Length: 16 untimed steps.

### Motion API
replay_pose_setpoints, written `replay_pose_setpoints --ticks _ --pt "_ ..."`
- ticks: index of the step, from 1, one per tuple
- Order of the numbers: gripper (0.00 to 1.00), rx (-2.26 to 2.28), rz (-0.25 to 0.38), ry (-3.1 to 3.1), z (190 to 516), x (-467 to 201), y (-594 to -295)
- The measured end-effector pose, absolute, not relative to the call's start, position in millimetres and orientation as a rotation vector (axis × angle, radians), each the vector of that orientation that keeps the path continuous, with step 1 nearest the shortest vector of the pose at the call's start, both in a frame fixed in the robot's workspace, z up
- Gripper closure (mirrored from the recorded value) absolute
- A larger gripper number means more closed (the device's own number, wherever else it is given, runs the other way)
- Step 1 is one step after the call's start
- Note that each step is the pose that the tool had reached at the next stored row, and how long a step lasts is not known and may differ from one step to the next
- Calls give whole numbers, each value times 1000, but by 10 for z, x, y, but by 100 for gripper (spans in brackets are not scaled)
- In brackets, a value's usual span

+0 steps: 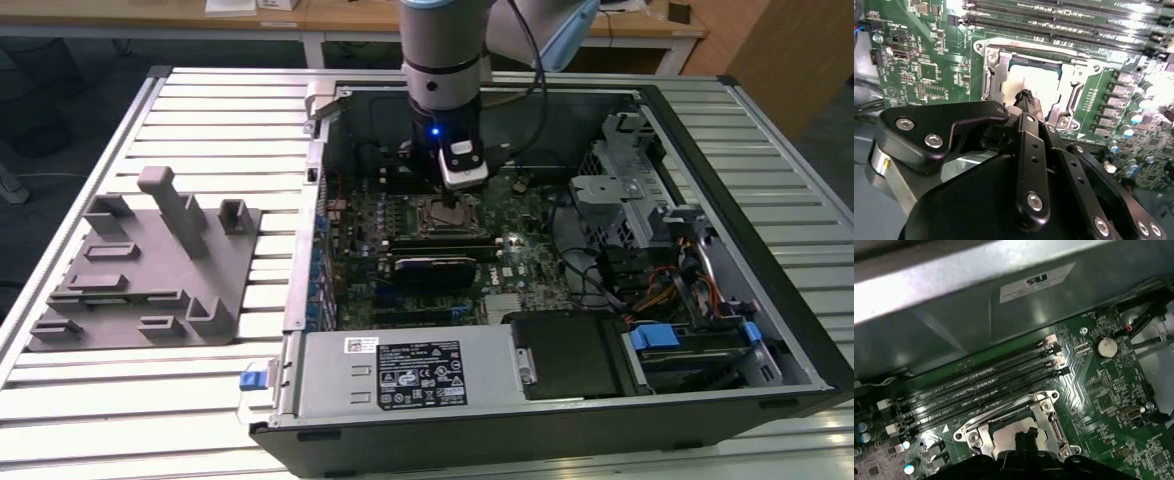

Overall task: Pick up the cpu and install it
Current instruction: 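Install the first cpu locking lever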

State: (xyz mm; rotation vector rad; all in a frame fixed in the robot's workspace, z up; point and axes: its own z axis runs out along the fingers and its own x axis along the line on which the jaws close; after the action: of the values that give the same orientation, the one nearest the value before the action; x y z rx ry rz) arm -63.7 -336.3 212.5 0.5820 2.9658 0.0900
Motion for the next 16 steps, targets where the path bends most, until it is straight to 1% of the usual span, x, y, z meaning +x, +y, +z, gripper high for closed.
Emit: replay_pose_setpoints --ticks 4,16 --pt "89 541 60 2988 2121 -634 -3364" --pt "89 488 52 3000 2111 -577 -3363"
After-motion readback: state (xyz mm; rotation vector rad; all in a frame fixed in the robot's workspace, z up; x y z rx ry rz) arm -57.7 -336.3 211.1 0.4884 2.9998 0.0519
